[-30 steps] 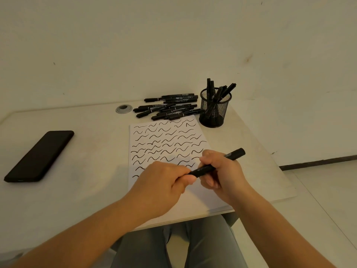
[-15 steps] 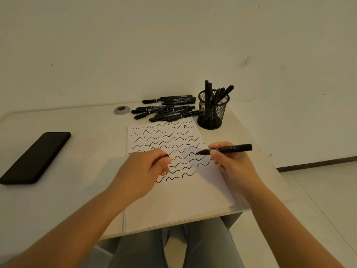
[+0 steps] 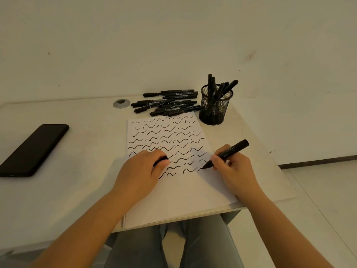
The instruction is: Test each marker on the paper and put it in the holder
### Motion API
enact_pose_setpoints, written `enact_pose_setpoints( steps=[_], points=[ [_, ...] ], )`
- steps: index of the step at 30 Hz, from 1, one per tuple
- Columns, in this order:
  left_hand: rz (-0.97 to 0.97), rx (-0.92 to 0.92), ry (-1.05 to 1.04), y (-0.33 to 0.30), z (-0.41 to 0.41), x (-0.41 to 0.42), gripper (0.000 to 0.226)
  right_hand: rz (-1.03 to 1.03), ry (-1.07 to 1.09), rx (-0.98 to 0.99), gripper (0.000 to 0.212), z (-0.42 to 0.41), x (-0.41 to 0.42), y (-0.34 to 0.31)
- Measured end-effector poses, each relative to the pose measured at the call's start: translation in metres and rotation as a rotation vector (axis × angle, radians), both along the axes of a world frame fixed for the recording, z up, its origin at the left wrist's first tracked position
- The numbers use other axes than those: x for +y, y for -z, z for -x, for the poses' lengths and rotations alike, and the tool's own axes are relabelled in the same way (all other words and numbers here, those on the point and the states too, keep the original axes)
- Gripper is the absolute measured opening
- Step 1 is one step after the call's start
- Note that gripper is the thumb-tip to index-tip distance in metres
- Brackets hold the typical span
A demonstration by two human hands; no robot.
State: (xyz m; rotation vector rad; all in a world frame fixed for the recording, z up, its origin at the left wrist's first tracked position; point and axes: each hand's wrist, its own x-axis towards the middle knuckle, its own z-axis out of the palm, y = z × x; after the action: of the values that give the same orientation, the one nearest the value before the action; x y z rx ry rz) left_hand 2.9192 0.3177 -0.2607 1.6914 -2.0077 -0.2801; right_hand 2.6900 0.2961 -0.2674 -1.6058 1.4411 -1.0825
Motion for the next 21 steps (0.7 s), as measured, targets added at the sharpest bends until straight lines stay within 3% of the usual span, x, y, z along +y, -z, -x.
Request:
enact_pose_setpoints(
  steps=[6,11,15,18,21],
  points=[
    [-0.005,-0.004,0.005,-0.002,0.001,0.001,0.025,0.091,0.169,0.03,0.014,0.012,0.006,-0.002],
    [0.02,0.042,0.017,-0.007,0.007,0.005,0.027,0.136,0.327,-0.158,0.01,0.011,0.008,-0.014],
    [0.02,0.102,0.079,-0.014,0.015,0.009,0.053,0.005,0.209,-0.397,0.008,-0.002,0.015,-0.024],
    [0.023,0.127,0.105,-0.016,0.02,0.014,0.055,-0.082,0.07,-0.531,0.019,-0.014,0.022,-0.029],
    [0.031,0.142,0.115,-0.017,0.022,0.018,0.055,-0.101,0.016,-0.546,0.026,-0.024,0.028,-0.032]
  ],
)
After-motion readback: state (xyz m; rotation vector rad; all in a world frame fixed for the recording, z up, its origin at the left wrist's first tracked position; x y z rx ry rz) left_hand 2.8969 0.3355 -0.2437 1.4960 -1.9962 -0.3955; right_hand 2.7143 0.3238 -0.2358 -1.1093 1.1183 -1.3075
